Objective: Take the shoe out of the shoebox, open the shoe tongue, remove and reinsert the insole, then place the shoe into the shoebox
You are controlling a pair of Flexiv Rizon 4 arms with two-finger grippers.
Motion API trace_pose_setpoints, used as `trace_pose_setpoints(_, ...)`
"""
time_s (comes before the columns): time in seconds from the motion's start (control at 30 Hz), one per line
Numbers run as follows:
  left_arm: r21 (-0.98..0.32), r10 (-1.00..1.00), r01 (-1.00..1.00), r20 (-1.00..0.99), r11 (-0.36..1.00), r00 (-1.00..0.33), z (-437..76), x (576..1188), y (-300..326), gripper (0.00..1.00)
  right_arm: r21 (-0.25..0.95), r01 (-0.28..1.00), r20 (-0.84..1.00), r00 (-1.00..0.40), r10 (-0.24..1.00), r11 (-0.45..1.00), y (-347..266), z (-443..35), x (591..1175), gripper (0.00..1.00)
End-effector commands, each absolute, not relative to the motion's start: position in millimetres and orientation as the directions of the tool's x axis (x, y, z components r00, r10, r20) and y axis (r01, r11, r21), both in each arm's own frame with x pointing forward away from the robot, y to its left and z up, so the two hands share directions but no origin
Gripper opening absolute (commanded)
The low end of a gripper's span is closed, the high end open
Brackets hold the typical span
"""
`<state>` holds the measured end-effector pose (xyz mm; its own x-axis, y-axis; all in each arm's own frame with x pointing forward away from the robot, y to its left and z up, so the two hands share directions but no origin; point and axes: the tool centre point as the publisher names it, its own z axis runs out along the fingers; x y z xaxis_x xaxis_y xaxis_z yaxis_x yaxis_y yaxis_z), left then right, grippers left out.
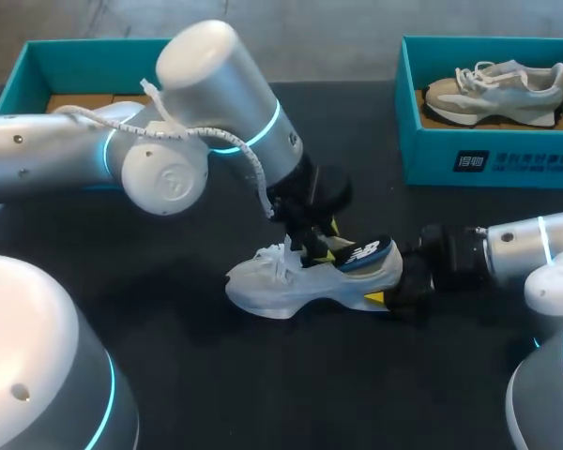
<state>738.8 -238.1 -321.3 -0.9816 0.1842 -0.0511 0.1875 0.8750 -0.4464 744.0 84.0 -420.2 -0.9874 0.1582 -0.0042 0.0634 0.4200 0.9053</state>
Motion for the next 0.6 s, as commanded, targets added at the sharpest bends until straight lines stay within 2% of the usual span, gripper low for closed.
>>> trace_pose_setpoints(0.03,-0.449,0.181,0.201,-0.089,0.871,-0.980,-310,725,-230,0.48,0.903,0.063,-0.005,-0.987,0.159,0.424,84,-419,743,0.00)
trace_pose_setpoints(0.43,-0.432,0.118,0.194,-0.197,0.881,-0.973,-302,696,-237,0.50,0.903,0.063,-0.005,-0.987,0.159,0.424,84,-419,743,0.00)
trace_pose_setpoints(0.57,-0.440,0.073,0.180,-0.251,0.880,-0.965,-303,689,-242,0.67,0.903,0.063,-0.005,-0.987,0.159,0.424,84,-419,743,0.00)
trace_pose_setpoints(0.6,-0.440,0.065,0.180,-0.264,0.880,-0.962,-303,688,-244,0.67,0.903,0.063,-0.005,-0.987,0.159,0.424,84,-419,743,0.00)
